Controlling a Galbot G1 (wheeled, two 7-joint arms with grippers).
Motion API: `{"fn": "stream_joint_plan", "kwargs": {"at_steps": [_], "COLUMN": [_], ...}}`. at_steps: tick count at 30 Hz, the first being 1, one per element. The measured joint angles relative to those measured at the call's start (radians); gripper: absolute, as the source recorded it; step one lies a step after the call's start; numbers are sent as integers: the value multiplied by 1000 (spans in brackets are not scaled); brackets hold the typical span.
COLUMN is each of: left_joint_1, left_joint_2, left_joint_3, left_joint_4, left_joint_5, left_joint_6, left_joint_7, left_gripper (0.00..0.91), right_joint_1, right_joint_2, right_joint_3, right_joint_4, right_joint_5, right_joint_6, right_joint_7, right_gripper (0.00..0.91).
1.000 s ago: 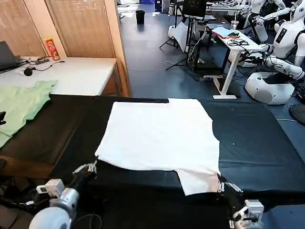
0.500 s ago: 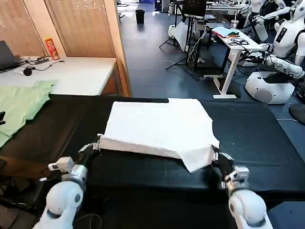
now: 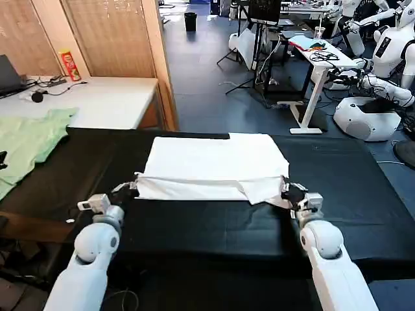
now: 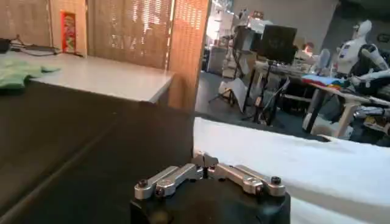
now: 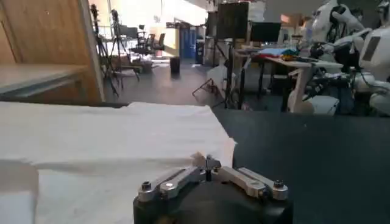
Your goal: Fold and organize the clothes.
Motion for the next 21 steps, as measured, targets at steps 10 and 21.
{"fn": "stream_joint_plan", "kwargs": {"at_steps": [10,21], "left_joint_1": [-41,21], "left_joint_2": [-4,23], "left_joint_3": [18,-14], "left_joint_4": [54,-2], "left_joint_5": [19,31], "left_joint_6": [-1,8], "left_joint_7": [6,7], "left_gripper": [878,878], "right_joint_1": [-81,-306], "right_joint_2": [-56,-100], "right_joint_3": [32,102], "right_joint_4": [78,274], "right_joint_5": [8,45], "right_joint_6": [-62,-97], "right_joint_7": [-30,-23], "right_gripper": [878,878]}}
